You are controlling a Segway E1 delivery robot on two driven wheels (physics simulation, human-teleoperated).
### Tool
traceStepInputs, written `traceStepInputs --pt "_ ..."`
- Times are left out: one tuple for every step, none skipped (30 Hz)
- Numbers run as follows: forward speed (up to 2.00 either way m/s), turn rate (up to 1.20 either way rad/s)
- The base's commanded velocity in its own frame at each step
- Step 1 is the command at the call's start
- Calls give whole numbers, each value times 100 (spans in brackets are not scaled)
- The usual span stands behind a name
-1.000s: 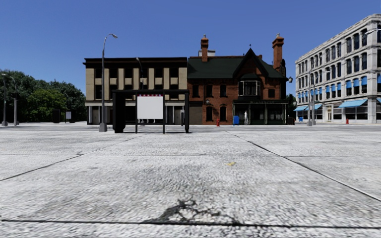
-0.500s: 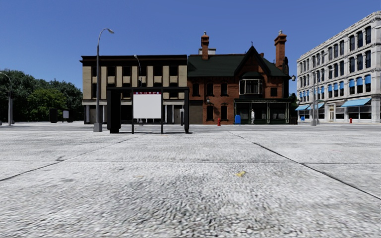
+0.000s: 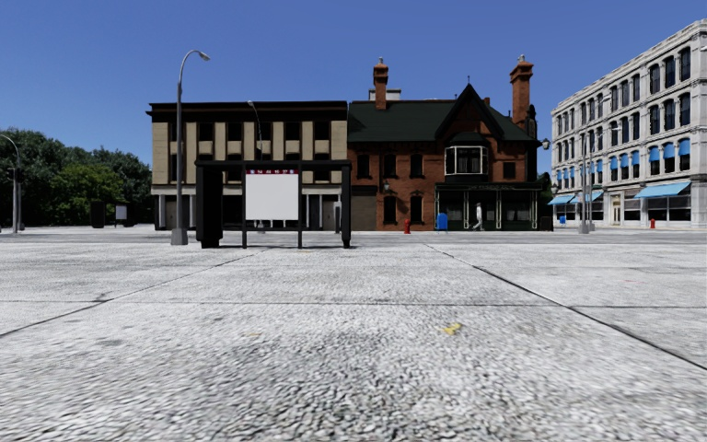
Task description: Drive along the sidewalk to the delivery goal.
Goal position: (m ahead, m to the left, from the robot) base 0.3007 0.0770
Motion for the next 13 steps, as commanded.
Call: traceStepInputs --pt "0 0" --pt "0 0" --pt "0 0" --pt "0 0" --pt "0 0" --pt "0 0" --pt "0 0" --pt "0 0" --pt "0 0" --pt "0 0" --pt "0 0" --pt "0 0" --pt "0 0"
